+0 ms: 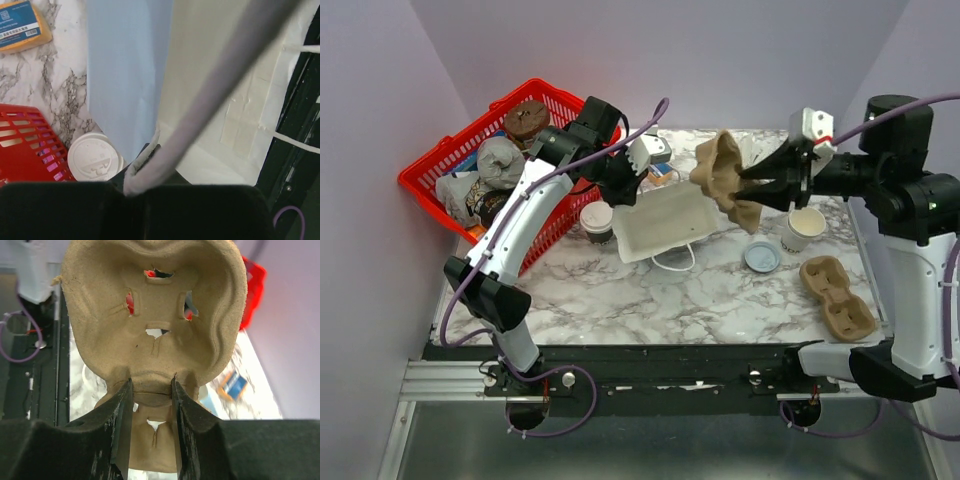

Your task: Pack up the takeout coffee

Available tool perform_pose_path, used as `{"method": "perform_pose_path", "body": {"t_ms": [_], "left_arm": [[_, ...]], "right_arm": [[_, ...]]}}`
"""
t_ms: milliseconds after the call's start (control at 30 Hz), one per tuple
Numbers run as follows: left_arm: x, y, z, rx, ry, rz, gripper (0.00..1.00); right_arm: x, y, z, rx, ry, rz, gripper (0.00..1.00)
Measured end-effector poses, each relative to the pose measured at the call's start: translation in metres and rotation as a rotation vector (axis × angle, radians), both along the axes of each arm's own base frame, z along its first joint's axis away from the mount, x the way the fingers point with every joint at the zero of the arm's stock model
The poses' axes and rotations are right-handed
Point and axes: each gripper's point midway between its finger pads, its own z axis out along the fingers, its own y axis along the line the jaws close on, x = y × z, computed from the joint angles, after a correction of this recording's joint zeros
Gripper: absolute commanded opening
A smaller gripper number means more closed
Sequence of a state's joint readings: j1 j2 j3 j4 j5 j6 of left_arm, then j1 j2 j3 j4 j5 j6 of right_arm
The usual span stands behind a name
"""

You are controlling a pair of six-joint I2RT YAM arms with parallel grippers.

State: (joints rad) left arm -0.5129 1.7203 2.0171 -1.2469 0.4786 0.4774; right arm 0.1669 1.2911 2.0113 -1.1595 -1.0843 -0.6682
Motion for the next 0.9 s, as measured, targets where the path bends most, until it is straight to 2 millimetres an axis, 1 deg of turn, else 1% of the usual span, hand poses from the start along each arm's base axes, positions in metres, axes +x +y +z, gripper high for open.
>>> {"method": "perform_pose_path", "body": {"t_ms": [33, 133, 233, 333, 467, 633, 733, 900], "left_arm": [[-0.002, 0.000, -0.001, 0.002, 0.010, 0.002, 0.00], [-0.005, 0.000, -0.003, 0.004, 0.027, 0.007, 0.00], [-0.007, 0.001, -0.005, 0.006, 0.037, 0.012, 0.00], [-0.012, 0.002, -0.006, 0.004, 0.047, 0.017, 0.00], [-0.019, 0.003, -0.007, 0.003, 0.053, 0.015, 0.00], [-0.022, 0.002, -0.008, -0.001, 0.047, 0.009, 0.00], [-0.022, 0.002, -0.008, -0.005, 0.041, 0.008, 0.00], [-0.025, 0.003, -0.008, -0.008, 0.039, 0.007, 0.00]], "right_arm": [[-0.009, 0.013, 0.001, -0.004, -0.020, 0.056, 0.01], [-0.028, 0.036, -0.002, -0.029, -0.077, 0.171, 0.01], [-0.040, 0.051, -0.018, -0.076, -0.133, 0.254, 0.01], [-0.043, 0.064, -0.036, -0.127, -0.181, 0.313, 0.01], [-0.042, 0.084, -0.057, -0.178, -0.218, 0.378, 0.00], [-0.031, 0.107, -0.072, -0.211, -0.266, 0.422, 0.01], [-0.024, 0.114, -0.083, -0.239, -0.297, 0.440, 0.00], [-0.014, 0.117, -0.101, -0.289, -0.354, 0.459, 0.01]]}}
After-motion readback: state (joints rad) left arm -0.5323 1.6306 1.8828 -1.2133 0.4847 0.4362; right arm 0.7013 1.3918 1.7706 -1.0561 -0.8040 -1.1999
